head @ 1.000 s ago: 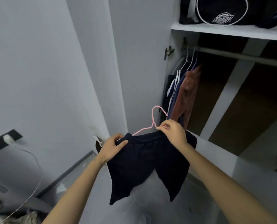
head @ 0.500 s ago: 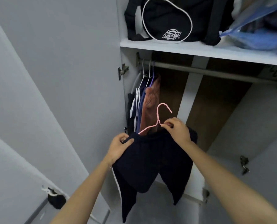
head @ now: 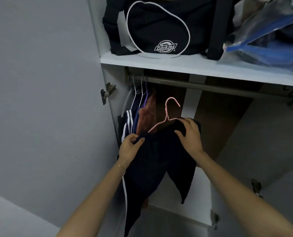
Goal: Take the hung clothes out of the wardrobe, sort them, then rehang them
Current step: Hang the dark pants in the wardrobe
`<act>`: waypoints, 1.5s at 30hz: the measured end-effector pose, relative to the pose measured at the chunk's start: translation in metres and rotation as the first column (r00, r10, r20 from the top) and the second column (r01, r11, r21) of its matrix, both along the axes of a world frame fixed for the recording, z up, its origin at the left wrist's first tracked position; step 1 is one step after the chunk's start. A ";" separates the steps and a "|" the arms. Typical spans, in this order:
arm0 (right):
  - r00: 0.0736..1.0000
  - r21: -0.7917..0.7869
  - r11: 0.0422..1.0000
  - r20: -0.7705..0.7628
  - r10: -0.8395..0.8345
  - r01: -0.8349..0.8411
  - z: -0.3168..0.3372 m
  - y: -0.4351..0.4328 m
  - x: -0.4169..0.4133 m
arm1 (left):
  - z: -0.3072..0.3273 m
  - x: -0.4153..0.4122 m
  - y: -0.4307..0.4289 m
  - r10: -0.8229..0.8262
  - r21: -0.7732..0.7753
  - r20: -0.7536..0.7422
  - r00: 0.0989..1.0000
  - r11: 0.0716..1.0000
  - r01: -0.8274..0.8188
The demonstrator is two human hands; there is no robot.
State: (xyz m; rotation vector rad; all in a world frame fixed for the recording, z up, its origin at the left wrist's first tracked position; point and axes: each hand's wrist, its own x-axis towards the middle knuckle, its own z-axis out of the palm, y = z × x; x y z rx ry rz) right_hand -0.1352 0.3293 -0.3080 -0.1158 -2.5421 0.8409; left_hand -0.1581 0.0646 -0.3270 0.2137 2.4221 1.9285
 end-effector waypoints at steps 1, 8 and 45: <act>1.000 -0.002 1.000 -0.003 0.002 -0.002 -0.001 0.003 -0.006 | 0.001 -0.009 0.005 0.023 0.010 0.007 1.000 1.000 -0.023; 0.993 0.141 0.986 0.097 0.071 -0.084 -0.011 0.026 -0.045 | 0.020 -0.054 0.045 0.175 0.082 0.033 0.984 0.981 -0.177; 0.921 0.181 0.966 0.375 0.105 -0.184 -0.014 0.061 -0.099 | -0.007 -0.145 0.072 0.533 -0.065 -0.145 0.834 0.836 -0.545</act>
